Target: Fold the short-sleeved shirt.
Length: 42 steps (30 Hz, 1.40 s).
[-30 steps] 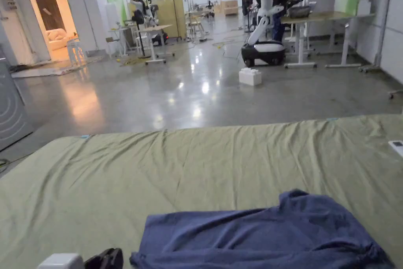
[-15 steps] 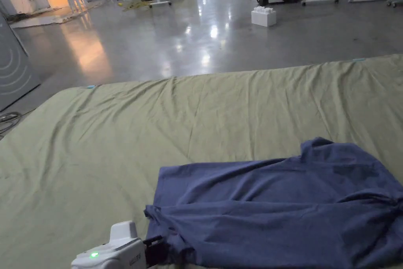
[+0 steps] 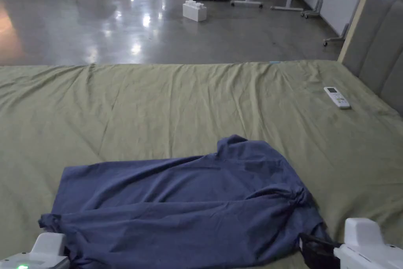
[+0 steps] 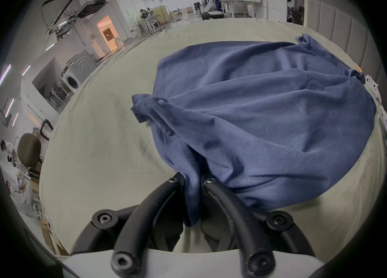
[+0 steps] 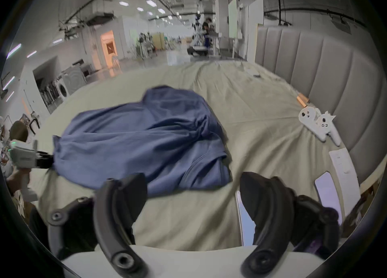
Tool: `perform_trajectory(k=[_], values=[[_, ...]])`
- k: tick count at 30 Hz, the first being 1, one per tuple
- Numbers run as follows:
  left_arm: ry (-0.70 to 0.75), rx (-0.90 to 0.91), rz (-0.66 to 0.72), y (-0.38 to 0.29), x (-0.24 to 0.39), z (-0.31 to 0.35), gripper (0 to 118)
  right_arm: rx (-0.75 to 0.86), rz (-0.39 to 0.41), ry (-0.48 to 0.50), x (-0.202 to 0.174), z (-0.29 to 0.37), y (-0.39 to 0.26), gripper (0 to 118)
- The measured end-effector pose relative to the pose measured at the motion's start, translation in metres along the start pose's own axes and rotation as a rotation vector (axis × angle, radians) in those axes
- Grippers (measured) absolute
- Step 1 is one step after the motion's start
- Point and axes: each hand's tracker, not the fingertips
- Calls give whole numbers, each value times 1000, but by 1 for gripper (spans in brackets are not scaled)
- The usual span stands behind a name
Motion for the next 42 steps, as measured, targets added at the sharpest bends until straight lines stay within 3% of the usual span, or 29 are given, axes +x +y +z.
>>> perform_trajectory(k=[1, 3, 6, 7, 8, 10, 11, 12, 14, 15, 19, 23, 28, 32, 39, 40, 41, 42], values=[[-14, -8, 10, 1, -3, -1, 14, 33, -18, 10, 5, -17, 4, 94], [-45, -21, 55, 2, -8, -2, 14, -23, -65, -64, 17, -59, 13, 84], [-50, -25, 51, 5, -9, 0, 14, -211, -78, -159, 28, -110, 12, 84], [-43, -26, 36, 7, -6, 0, 14, -253, -103, -125, 29, -115, 7, 84], [-37, -27, 32, 7, -5, 0, 14, -108, -72, -126, 23, -97, 8, 81], [-22, -27, 34, 9, -3, 0, 14, -101, 36, -156, 10, -84, 10, 50], [-15, -25, 48, 8, -3, 0, 14, -102, 83, -161, 4, -79, 10, 21], [-15, -28, 70, 9, -6, 1, 14, -120, 62, -149, 5, -78, 12, 8], [-43, -47, 167, 18, -16, 12, 11, -119, 22, -110, 9, -69, 18, 5], [-59, -13, 208, 21, -22, 24, 10, -94, -16, -69, 8, -62, 23, 5], [-46, 145, 238, 23, -44, 74, 10, 2, 12, -108, 0, -16, 40, 5], [-130, 210, 368, 13, -65, 117, 10, 79, -34, -97, -2, 26, 43, 5], [-112, 211, 335, -33, -83, 161, 10, 106, -50, -90, 8, 84, 9, 5], [-136, 150, 340, -89, -86, 179, 10, 53, -113, -71, 14, 120, -40, 5], [-134, 32, 286, -143, -66, 154, 7, -90, -111, -76, 3, 113, -102, 5], [-130, 43, 295, -148, -68, 152, 9, -120, -89, -94, 2, 108, -105, 10], [-132, 43, 314, -152, -68, 150, 22, -142, -70, -115, 2, 104, -107, 37], [-112, 50, 329, -154, -70, 152, 43, -127, -50, -139, 3, 105, -109, 65]])
